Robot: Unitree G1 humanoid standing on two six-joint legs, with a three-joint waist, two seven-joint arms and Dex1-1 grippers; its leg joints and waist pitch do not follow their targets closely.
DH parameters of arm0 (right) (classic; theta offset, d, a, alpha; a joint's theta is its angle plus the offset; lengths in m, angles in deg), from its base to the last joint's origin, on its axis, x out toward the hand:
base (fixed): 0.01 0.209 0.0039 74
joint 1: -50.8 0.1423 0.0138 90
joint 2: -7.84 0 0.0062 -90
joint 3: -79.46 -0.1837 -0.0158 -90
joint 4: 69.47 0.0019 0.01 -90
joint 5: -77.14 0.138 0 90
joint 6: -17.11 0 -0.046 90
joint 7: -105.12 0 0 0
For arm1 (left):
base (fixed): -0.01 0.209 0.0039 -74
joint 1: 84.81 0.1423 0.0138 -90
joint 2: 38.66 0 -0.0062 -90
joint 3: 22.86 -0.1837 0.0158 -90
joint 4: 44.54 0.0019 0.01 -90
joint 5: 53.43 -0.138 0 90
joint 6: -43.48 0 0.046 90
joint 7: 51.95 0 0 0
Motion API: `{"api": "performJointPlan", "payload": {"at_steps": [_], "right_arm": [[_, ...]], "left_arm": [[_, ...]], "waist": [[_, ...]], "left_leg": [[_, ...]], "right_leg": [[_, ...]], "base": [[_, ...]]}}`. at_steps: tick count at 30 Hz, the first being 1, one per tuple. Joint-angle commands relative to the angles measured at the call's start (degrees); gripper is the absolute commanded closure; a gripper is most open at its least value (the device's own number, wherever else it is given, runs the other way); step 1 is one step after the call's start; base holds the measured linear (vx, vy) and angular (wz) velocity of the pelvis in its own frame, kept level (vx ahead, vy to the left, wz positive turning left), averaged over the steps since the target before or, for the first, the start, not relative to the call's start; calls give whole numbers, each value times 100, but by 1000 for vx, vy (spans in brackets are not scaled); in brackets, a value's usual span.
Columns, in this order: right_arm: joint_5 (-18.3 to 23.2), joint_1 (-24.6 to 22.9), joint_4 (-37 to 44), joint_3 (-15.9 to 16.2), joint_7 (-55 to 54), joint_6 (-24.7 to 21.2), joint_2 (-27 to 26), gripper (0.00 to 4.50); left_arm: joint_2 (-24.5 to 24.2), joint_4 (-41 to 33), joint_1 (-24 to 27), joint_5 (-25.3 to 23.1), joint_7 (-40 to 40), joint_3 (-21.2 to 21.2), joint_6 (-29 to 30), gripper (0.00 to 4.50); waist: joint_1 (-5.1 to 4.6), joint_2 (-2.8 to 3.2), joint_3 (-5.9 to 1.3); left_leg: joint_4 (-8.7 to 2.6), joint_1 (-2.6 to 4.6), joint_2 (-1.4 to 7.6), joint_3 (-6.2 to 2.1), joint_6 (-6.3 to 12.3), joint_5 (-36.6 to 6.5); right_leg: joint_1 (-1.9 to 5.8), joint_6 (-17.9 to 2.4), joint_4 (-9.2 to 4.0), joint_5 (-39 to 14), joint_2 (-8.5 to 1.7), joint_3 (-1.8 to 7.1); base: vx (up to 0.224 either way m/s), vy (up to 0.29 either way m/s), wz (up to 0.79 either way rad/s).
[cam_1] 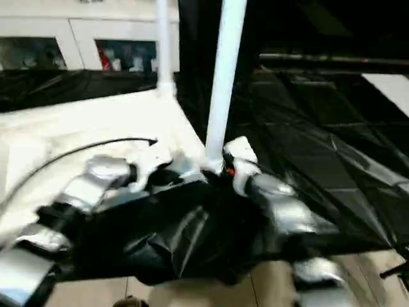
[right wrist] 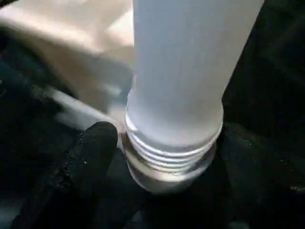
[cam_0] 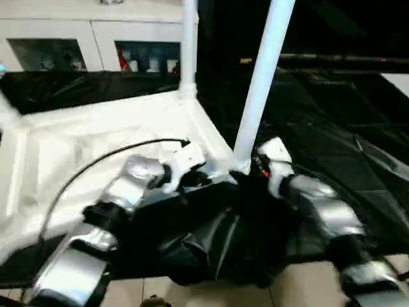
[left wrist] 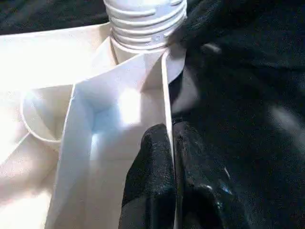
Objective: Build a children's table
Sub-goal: Rotate leg to tighten
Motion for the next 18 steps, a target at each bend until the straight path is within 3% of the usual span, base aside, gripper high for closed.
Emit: {"api": "performJointPlan", "payload": {"at_steps": [1,7,10,18], "right_arm": [[112,-34,276,87,268,-65,92,82],[200,-69,558,155,673,-212,308,82],[144,-126,591,280,837,-244,357,82],[42,-208,669,478,987,-251,422,157]], "left_arm": [[-1,-233,19,82,-437,-199,-196,450],[-214,-412,172,172,-925,-257,-374,450],[-274,-425,214,184,-995,-247,-423,450],[-281,-397,243,170,-997,-207,-458,450]], "waist": [[20,12,-378],[84,23,-356],[83,-2,-350],[85,-5,-360]], "left_leg": [[-311,89,184,-39,181,-1015],[-327,130,206,-23,96,-1246],[-342,107,199,-35,31,-1304],[-329,106,193,-33,43,-1185]], "right_leg": [[281,-1208,-336,115,-364,302],[238,-1229,-366,-264,-379,314],[256,-1147,-381,-486,-396,316],[253,-1136,-364,-396,-388,314]], "base": [[0,0,0],[0,0,0],[0,0,0],[0,0,0]]}}
